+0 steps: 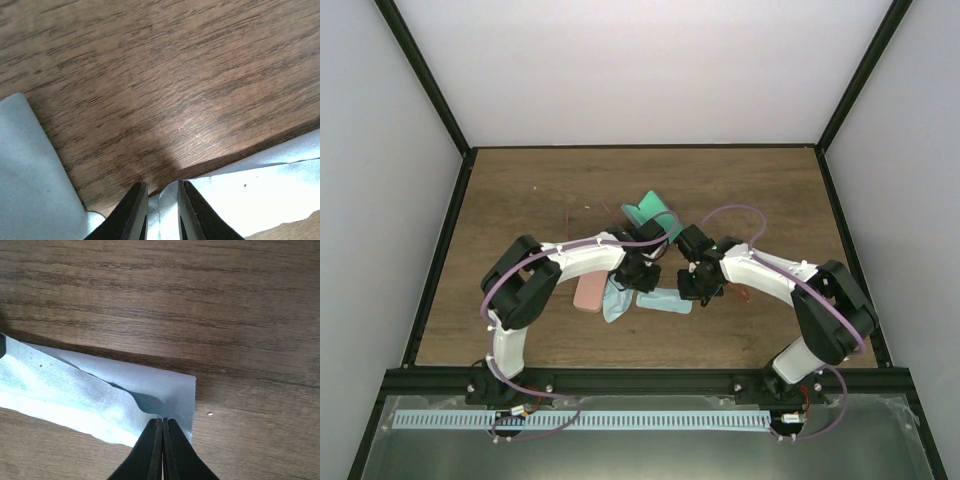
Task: Organize the sunglasses
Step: Adjust the glasses cleaning cloth at the center of the board.
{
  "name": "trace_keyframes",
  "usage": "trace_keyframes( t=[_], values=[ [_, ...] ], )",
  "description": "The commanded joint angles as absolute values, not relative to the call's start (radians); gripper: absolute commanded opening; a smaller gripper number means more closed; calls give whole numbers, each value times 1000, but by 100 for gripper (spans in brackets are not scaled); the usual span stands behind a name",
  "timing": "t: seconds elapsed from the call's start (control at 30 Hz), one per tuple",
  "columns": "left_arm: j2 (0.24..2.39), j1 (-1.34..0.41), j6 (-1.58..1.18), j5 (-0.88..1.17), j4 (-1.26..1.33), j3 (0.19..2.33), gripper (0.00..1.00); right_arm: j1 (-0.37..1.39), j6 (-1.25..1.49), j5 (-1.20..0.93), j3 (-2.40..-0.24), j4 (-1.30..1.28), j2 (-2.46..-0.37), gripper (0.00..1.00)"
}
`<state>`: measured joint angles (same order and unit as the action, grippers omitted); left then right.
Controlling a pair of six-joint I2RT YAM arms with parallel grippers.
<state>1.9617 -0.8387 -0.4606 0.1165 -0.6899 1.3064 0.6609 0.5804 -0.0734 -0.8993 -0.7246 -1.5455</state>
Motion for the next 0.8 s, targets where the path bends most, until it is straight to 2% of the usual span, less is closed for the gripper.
trace_keyframes(
  t=[0.0,0.27,0.43,0.63,0.77],
  values=[
    [1932,-844,-465,93,-711,1320,17,672,573,-57,-911,-716,-1554,1],
    [1922,-844,-468,92,-718,1343,4,672,571,-60,-913,-713,-1560,1],
    [1922,-843,-463,92,-725,1356,4,672,569,-58,-915,-711,-1563,1],
    [1919,-843,-460,90,-731,1367,23,672,568,-61,-920,-710,-1570,1],
    [1924,-843,-457,96,-730,1364,24,672,568,-61,-920,-709,-1572,1]
  ],
)
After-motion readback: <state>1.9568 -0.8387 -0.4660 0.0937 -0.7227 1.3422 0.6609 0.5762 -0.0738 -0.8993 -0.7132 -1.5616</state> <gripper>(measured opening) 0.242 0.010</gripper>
